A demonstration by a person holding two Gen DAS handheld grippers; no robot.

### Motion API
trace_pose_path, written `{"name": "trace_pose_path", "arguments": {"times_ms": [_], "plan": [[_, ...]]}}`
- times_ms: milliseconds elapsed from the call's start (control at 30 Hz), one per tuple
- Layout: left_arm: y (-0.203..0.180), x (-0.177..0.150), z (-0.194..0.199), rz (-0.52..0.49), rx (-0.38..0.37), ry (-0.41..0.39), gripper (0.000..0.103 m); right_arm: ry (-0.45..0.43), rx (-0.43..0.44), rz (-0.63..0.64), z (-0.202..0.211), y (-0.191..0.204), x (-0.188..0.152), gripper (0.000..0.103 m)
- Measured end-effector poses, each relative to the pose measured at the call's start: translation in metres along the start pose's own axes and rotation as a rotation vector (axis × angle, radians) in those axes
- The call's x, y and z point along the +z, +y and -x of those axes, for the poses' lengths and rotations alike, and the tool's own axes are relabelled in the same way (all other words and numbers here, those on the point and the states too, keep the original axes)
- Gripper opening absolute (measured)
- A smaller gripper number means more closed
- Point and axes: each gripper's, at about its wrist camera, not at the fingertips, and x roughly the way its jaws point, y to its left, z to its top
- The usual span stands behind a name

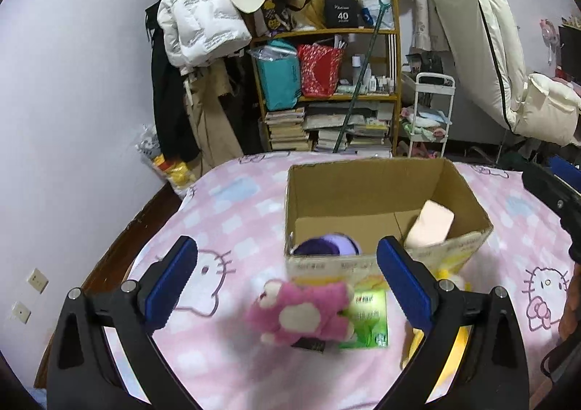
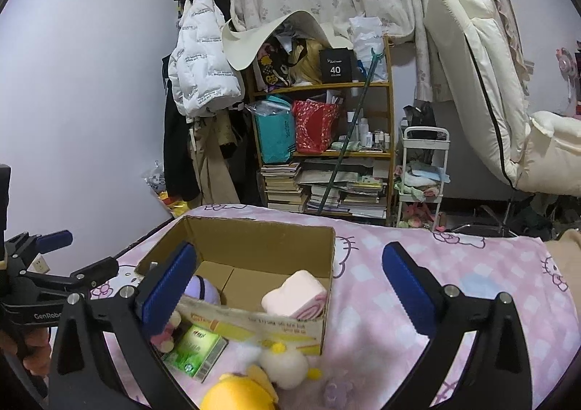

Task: Organize soft objects
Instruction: 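Move both open tools back toward the pink bear and yellow duck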

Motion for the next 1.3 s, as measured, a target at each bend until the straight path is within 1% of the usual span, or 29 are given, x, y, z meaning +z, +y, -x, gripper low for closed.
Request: {"name": "trace_pose_path", "arguments": {"times_ms": [133,233,400,533,633,767,900,1000,1067,1133,1200,1300], "plan": [[0.003,-0.006,0.018,-0.004,0.028,-0.008,0.098,-0.027,0.007,-0.039,0.019,-0.003,-0.003,0.103],[0.003,-0.011,0.025,-0.016,0.036,0.000,0.098,-0.039,0.000,-0.039,0.030,-0.002,-0.005,0.103],[0.007,-0.019,0.032,-0.009,0.037,0.020,0.098,-0.030,-0.007,-0.064,0.038,0.000,-0.010,0.103],[0.011,-0.025,0.036,0.006,0.033,0.030,0.098,-0.012,-0.032,-0.047,0.040,0.002,-0.016,0.103],[0.014,-0.028,0.036,0.012,0.035,0.043,0.098,-0.005,-0.041,-0.054,0.042,0.003,-0.020,0.103],[0.021,-0.031,0.032,0.021,0.057,0.071,0.098,-0.003,-0.036,-0.053,0.042,0.004,-0.022,0.103],[0.033,-0.032,0.025,0.064,0.042,0.103,0.098,0.010,-0.028,-0.048,0.039,0.007,-0.027,0.103],[0.034,-0.032,0.021,0.063,0.037,0.110,0.098,0.031,-0.030,-0.046,0.034,0.009,-0.030,0.103],[0.033,-0.031,0.018,0.058,0.026,0.114,0.098,0.043,-0.038,-0.045,0.030,0.012,-0.032,0.103],[0.032,-0.031,0.014,0.053,-0.005,0.121,0.098,0.054,-0.037,-0.045,0.028,0.013,-0.033,0.103],[0.031,-0.030,0.009,0.045,-0.048,0.129,0.098,0.062,-0.026,-0.044,0.025,0.014,-0.036,0.103],[0.028,-0.028,0.001,0.042,-0.133,0.152,0.098,0.062,-0.010,-0.033,0.020,0.019,-0.040,0.103]]}}
